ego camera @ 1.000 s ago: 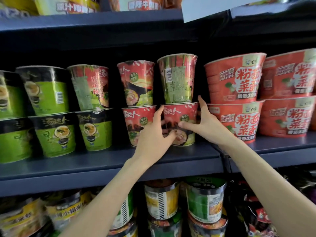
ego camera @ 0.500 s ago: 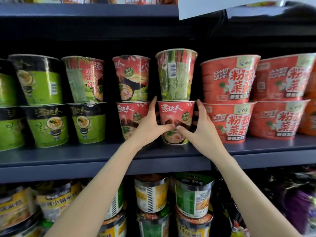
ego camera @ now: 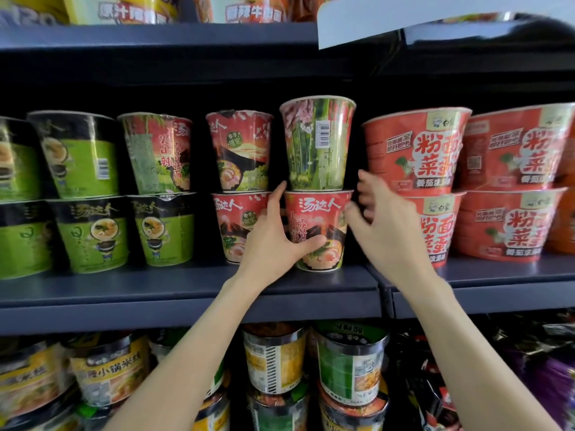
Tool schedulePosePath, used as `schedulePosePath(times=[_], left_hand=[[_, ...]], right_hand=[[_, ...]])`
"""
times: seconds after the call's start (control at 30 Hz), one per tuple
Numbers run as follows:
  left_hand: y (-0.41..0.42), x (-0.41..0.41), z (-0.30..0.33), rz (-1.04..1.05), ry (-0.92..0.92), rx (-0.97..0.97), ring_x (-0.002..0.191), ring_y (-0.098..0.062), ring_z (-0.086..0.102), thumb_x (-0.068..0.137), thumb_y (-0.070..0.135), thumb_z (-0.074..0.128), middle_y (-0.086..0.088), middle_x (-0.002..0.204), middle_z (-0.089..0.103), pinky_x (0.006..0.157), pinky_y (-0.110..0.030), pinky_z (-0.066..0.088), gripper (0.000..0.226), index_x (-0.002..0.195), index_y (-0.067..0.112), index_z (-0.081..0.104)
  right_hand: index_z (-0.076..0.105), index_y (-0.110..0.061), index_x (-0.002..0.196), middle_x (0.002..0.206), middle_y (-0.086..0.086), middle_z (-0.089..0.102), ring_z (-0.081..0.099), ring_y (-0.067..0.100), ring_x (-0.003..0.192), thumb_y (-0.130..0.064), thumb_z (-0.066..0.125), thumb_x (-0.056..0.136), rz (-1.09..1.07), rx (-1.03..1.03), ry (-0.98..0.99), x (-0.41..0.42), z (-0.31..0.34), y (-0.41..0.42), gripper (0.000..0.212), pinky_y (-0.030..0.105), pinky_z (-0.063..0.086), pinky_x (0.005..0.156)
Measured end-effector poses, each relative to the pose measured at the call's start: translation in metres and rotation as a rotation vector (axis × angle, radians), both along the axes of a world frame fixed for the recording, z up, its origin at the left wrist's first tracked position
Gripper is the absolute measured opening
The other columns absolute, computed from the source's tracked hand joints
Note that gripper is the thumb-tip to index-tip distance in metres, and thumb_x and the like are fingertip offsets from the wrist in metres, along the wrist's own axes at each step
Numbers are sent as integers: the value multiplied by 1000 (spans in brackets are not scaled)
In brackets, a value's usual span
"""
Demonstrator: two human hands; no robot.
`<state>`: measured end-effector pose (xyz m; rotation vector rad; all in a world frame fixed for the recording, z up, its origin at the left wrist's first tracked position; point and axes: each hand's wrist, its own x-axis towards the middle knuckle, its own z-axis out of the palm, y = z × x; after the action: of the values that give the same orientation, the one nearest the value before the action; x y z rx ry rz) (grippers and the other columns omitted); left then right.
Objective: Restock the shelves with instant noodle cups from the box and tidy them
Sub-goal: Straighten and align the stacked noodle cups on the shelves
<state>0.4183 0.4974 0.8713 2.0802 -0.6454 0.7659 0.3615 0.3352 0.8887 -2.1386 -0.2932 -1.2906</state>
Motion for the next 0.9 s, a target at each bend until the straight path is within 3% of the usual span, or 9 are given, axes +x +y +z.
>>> schedulePosePath(times=[0.1,0.27,0.37,0.47,0.57,0.67,0.77,0.83,0.9], left_hand=[[0,2,-1,4,-8,-1,112,-13,57,66,52,77,4,132,52,93,-39,50,107,146,35,8],[1,2,0,2,-29,10,116,-16,54,65,49,79,2,137,48,94,-40,48,107,146,31,12],[1,2,0,13,-30,25,113,-18,56,67,48,78,0,135,50,91,-40,50,105,146,30,12],[1,2,0,-15,-21,10,109,-15,59,66,50,78,3,132,51,89,-42,51,104,145,33,12],[3,3,0,-28,16,24,113,-16,57,64,56,77,2,135,49,93,-43,49,107,145,37,8],[6,-2,9,-79,76,-61,123,-15,49,67,61,71,0,143,42,103,-41,42,105,145,40,5],[8,-1,38,-217,114,-387,124,-11,45,92,26,57,-1,139,45,107,-31,35,66,147,28,21],[5,5,57,-246,132,-445,127,-16,46,95,24,49,-3,139,48,109,-33,34,54,145,25,28],[-1,9,70,-267,178,-431,127,-17,47,93,33,46,-3,142,47,107,-33,36,55,145,26,30]], right_hand=[[32,-16,141,126,-3,49,48,14,117,-28,62,89,107,108,-159,-4,25,15,61,34,42,98],[-3,-18,151,144,20,28,40,38,125,-63,68,71,-159,47,48,29,49,47,116,46,35,102],[-17,-25,149,136,20,40,53,37,114,-61,70,71,-175,67,133,41,51,51,122,44,41,93],[-16,-29,148,129,16,50,58,34,108,-52,73,74,-125,95,132,45,50,42,118,38,43,83],[-8,-31,147,127,8,56,61,28,106,-45,77,71,93,169,133,48,52,28,115,41,49,91],[-1,-27,148,132,5,51,57,20,110,-34,77,74,299,230,189,45,54,13,108,32,46,94],[15,-18,147,141,9,35,41,24,126,-41,71,79,110,119,78,36,49,9,90,35,36,103],[32,-15,140,133,10,40,43,27,119,-42,63,85,-84,33,-102,29,43,12,68,34,37,94],[40,-14,133,124,9,47,51,28,107,-39,59,88,-117,19,-175,23,42,15,55,36,40,86]])
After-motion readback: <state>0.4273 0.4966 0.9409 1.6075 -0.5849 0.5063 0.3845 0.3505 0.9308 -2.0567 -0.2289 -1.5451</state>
